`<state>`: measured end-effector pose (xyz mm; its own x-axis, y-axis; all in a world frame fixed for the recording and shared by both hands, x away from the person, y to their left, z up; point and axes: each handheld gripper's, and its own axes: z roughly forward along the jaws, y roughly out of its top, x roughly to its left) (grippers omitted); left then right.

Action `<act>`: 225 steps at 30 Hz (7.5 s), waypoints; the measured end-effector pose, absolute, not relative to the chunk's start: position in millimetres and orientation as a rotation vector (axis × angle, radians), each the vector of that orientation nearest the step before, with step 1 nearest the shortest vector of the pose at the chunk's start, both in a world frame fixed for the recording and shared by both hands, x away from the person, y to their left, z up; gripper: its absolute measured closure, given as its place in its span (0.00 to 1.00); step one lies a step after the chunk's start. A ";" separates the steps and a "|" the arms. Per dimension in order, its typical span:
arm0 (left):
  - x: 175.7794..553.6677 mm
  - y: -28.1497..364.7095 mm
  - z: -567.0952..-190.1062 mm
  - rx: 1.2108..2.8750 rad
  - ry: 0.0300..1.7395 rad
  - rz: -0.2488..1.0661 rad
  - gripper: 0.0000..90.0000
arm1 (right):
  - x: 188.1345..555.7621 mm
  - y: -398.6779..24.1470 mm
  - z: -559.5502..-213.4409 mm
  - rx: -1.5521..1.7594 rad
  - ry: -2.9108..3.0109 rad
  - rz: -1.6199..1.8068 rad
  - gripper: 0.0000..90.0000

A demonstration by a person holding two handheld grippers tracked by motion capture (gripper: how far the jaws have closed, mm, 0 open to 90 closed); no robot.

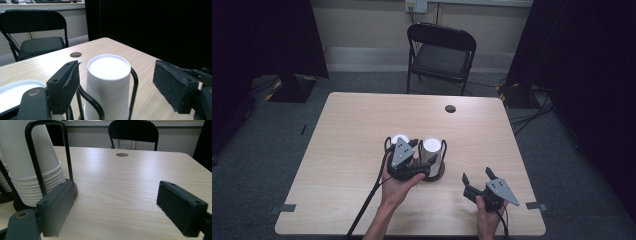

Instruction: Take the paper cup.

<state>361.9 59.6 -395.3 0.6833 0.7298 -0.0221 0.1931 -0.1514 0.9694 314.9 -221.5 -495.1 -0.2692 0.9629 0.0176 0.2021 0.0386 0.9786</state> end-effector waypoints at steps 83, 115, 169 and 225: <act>391.0 38.0 -376.1 1.711 0.715 0.613 0.39 | 315.2 -221.9 -495.1 1.209 1.580 1.297 0.16; 384.5 43.4 -360.1 1.628 0.739 0.608 0.39 | 315.4 -221.5 -495.0 1.208 1.586 1.295 0.17; 347.6 88.5 -360.8 1.431 0.768 0.454 0.39 | 314.3 -223.2 -495.3 1.208 1.571 1.320 0.17; 310.2 120.2 -425.3 1.334 0.949 0.069 0.39 | 285.5 -147.1 -486.9 0.603 1.830 1.752 0.69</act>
